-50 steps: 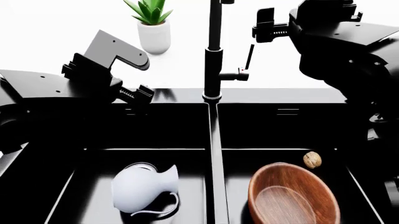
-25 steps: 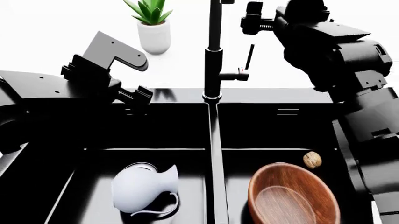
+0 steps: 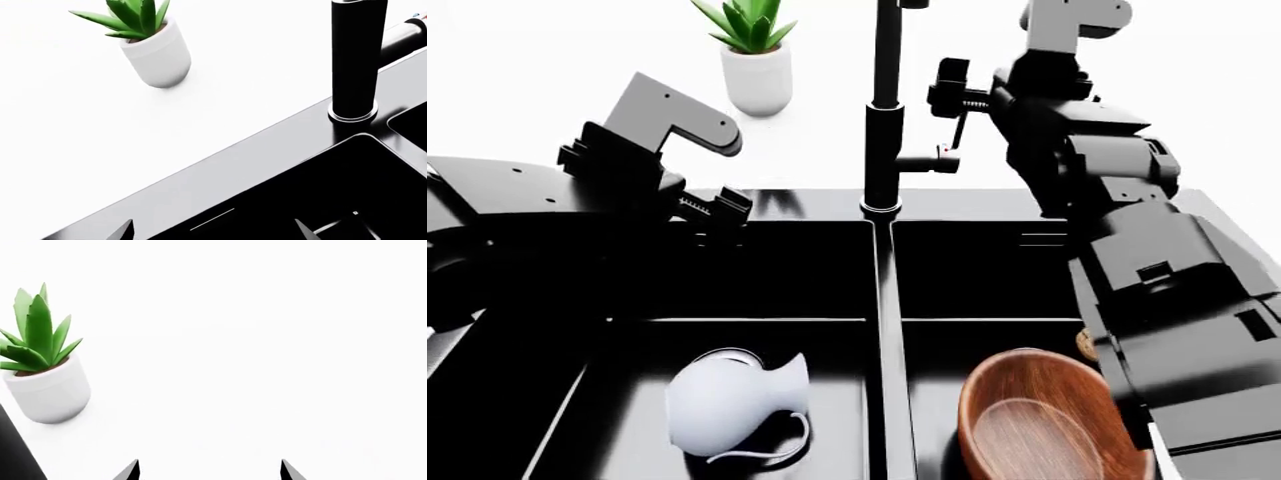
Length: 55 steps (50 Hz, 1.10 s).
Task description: Pick the bowl and pitcher and place them in the sink. Then turn on the water.
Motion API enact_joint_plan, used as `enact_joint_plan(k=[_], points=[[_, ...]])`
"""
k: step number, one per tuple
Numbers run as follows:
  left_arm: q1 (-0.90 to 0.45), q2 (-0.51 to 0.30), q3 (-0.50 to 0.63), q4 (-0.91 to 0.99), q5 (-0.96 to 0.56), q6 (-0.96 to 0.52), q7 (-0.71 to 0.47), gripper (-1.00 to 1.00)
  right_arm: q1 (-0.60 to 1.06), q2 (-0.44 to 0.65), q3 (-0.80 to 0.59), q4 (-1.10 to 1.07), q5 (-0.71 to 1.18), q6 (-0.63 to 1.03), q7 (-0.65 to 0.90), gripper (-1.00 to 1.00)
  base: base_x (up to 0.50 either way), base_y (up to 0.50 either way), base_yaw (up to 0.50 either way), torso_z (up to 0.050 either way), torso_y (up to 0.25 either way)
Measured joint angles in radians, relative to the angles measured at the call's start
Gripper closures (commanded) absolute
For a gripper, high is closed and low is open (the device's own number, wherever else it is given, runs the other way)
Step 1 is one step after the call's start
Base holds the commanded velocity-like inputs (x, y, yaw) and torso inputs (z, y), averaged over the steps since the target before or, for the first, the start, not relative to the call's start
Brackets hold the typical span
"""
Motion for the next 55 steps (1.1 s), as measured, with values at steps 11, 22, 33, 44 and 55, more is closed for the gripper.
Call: enact_joint_plan(k=[11,22,33,44,55], points=[[0.004,0.001,0.001,-0.005,0.003,0.005,0.005,-1.00,-0.030,-0.027,0.166,0.030,-0.179,0.007,-0.031,-1.00,0.00,0.00,0.00,0.000,0.000],[0.004,0.005,0.003,-0.010,0.007,0.008,0.012,-1.00,-0.053,-0.045,0.330,0.040,-0.350,0.020,-0.061,-1.00,0.00,0.00,0.00,0.000,0.000],[0.005,0.007,0.001,-0.021,0.010,0.017,0.017,-1.00,-0.061,-0.058,0.461,0.043,-0.486,0.029,-0.082,-1.00,0.00,0.00,0.00,0.000,0.000],[0.008,0.003,-0.009,-0.025,0.010,0.030,0.012,-1.00,-0.049,-0.068,0.540,0.044,-0.574,0.024,-0.095,-1.00,0.00,0.00,0.00,0.000,0.000],[0.012,-0.002,-0.013,-0.022,0.010,0.036,0.009,-1.00,-0.039,-0.073,0.581,0.044,-0.620,0.017,-0.102,-1.00,0.00,0.00,0.00,0.000,0.000]])
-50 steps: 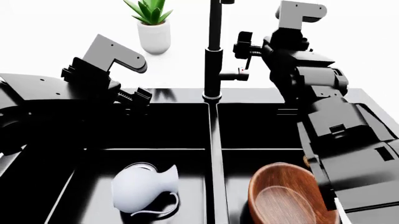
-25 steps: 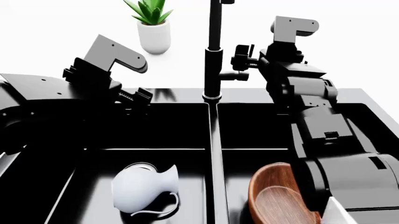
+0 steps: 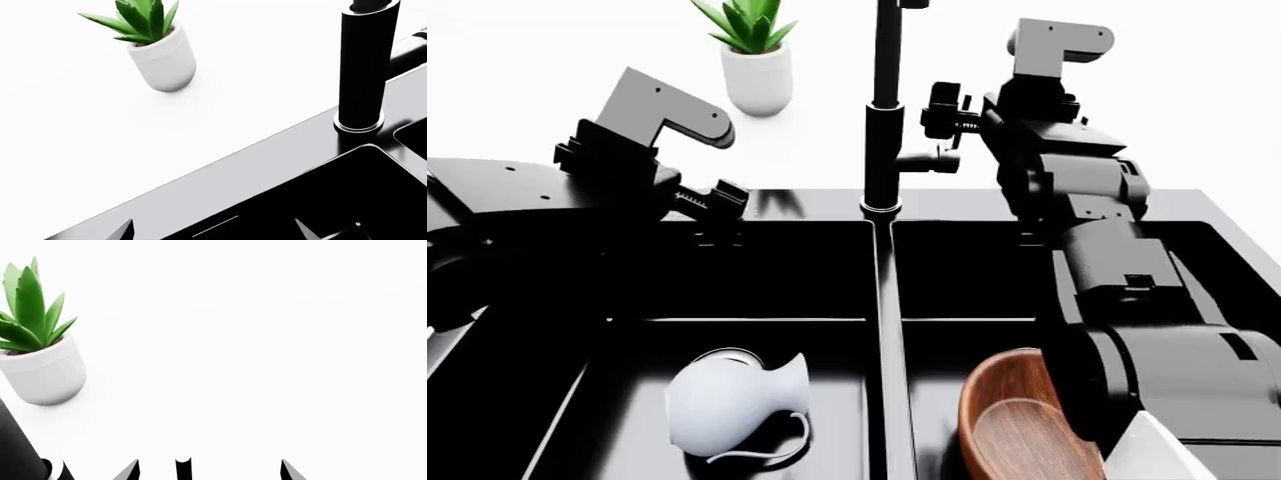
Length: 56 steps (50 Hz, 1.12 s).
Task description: Pick the bowl and pitcher and place them in the sink. Then turn on the water.
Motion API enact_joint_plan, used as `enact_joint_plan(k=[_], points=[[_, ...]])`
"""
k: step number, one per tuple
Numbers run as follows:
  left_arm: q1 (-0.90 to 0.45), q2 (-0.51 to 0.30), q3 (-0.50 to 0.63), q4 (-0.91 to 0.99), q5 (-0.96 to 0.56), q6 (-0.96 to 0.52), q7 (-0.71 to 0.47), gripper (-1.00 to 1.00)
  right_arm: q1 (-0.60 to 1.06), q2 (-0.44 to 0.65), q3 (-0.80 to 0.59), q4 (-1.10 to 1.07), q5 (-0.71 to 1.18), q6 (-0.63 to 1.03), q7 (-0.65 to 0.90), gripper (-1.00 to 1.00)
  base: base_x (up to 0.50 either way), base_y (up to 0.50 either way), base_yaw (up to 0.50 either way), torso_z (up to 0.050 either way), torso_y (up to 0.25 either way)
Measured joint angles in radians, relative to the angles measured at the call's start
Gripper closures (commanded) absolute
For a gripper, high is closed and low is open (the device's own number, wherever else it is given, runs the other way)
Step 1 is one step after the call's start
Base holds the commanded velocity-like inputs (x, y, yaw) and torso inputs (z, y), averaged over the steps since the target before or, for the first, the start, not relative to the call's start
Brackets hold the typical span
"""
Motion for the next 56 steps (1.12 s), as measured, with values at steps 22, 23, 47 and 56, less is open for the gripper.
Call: enact_joint_plan(k=[22,23,47,56], points=[[0.002,-0.003,0.000,0.004,-0.001,0.002,0.006,-1.00,0.003,-0.002,0.036,0.001,-0.037,0.002,-0.004,-1.00,0.00,0.00,0.00,0.000,-0.170],[0.002,-0.002,0.000,0.003,-0.002,0.002,0.007,-1.00,0.003,-0.002,0.037,0.001,-0.038,0.002,-0.004,-1.00,0.00,0.00,0.00,0.000,0.000],[0.005,0.002,-0.005,-0.002,-0.011,0.001,0.006,-1.00,-0.010,0.071,0.158,0.001,0.150,0.018,-0.035,-1.00,0.00,0.00,0.00,0.000,0.000],[0.003,0.005,-0.005,-0.003,-0.012,-0.002,0.006,-1.00,-0.017,0.093,0.213,0.001,0.235,0.035,-0.052,-1.00,0.00,0.00,-0.01,0.000,0.000]])
